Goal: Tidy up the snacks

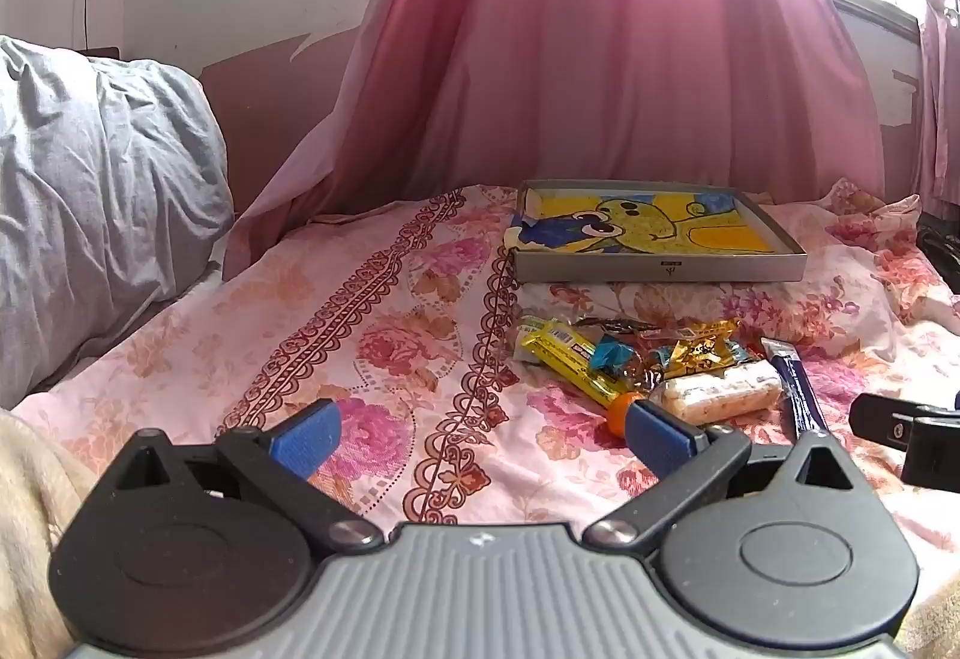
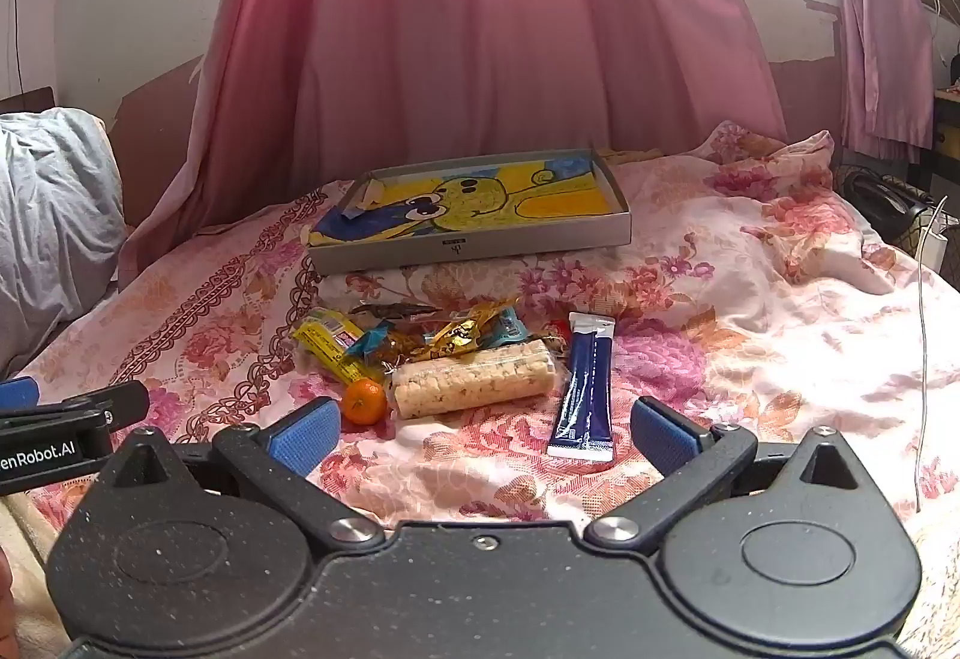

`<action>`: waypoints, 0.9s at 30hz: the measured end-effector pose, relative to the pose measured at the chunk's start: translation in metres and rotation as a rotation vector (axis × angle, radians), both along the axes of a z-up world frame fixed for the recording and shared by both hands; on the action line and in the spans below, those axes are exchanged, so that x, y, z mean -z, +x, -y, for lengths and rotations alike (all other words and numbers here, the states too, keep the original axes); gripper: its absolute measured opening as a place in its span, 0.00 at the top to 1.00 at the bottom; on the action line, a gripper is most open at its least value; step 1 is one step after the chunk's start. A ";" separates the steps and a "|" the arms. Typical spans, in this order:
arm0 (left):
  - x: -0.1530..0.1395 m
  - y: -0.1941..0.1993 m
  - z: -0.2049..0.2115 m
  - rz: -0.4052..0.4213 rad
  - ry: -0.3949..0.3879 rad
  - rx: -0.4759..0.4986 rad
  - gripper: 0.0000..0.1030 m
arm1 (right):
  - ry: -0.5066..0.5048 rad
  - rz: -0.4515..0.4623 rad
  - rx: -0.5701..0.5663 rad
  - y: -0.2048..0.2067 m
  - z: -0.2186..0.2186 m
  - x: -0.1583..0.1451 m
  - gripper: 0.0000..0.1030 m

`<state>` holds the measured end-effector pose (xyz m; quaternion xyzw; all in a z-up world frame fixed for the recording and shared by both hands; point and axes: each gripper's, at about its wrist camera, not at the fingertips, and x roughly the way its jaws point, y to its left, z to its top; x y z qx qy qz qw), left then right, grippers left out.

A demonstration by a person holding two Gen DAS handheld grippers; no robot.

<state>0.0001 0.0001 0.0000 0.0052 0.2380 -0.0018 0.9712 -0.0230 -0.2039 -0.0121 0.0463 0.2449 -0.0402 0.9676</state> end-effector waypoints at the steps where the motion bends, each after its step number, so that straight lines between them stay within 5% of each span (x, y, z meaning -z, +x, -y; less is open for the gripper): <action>1: 0.000 0.000 0.000 0.000 0.000 0.000 0.00 | 0.000 0.000 0.000 0.000 0.000 0.000 0.01; 27: 0.002 0.001 -0.002 0.003 -0.002 -0.008 0.00 | 0.001 -0.001 0.000 0.000 0.000 0.002 0.01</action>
